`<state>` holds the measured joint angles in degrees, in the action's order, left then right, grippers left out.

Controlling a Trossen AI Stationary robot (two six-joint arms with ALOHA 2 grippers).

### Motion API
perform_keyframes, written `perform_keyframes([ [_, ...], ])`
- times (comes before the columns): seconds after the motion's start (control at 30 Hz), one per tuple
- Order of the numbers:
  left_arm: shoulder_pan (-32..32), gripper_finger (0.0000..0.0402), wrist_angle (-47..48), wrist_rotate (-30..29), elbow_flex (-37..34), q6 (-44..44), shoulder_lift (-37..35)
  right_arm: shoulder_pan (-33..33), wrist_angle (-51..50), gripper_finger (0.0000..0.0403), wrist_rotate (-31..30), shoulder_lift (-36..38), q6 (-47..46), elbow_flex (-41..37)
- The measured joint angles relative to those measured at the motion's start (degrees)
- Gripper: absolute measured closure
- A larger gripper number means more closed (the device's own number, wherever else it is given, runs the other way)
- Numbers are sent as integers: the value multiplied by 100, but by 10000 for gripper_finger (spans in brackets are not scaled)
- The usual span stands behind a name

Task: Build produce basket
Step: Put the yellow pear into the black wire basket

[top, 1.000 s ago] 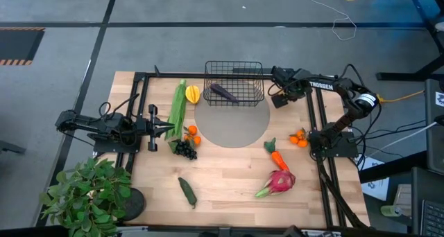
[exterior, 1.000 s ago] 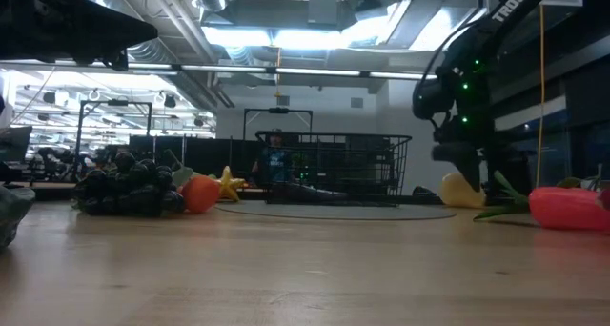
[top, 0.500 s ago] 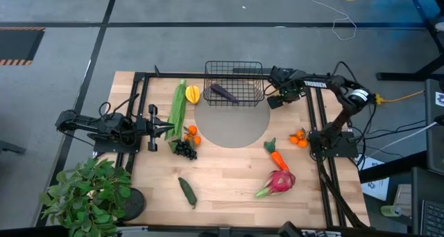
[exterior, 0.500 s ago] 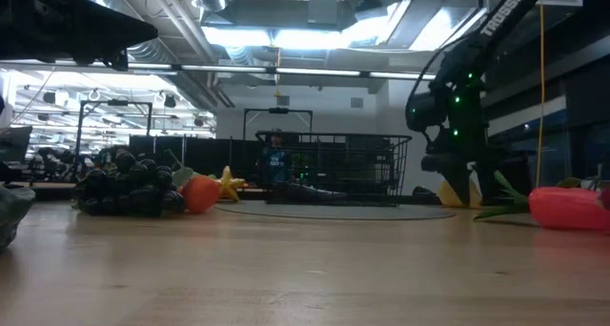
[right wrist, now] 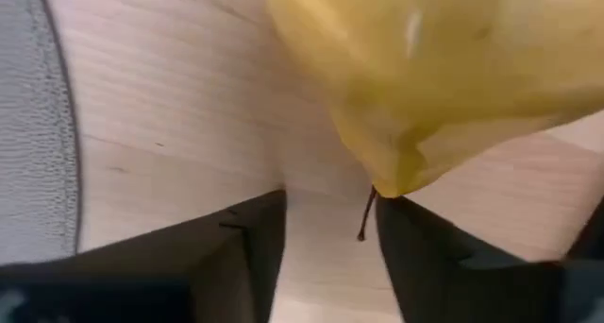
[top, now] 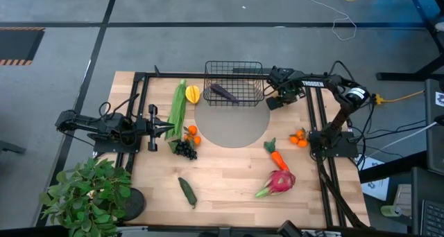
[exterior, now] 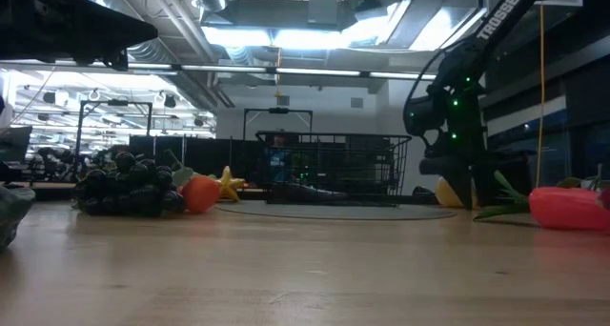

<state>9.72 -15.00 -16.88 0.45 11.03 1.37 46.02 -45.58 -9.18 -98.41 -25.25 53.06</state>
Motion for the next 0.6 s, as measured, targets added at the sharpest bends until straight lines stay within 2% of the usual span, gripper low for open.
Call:
perform_keyframes([
  [0.27, 0, 379, 0, 0, 2, -13, 0, 0, 0, 341, 4, -3, -204, -13],
  [0.43, 0, 379, 0, 0, 0, -13, 2, 2, 1, 389, -42, -7, 130, -15],
  [0.6, 0, 379, 0, 0, 1, -13, 1, 0, -17, 401, -184, -7, 557, -15],
])
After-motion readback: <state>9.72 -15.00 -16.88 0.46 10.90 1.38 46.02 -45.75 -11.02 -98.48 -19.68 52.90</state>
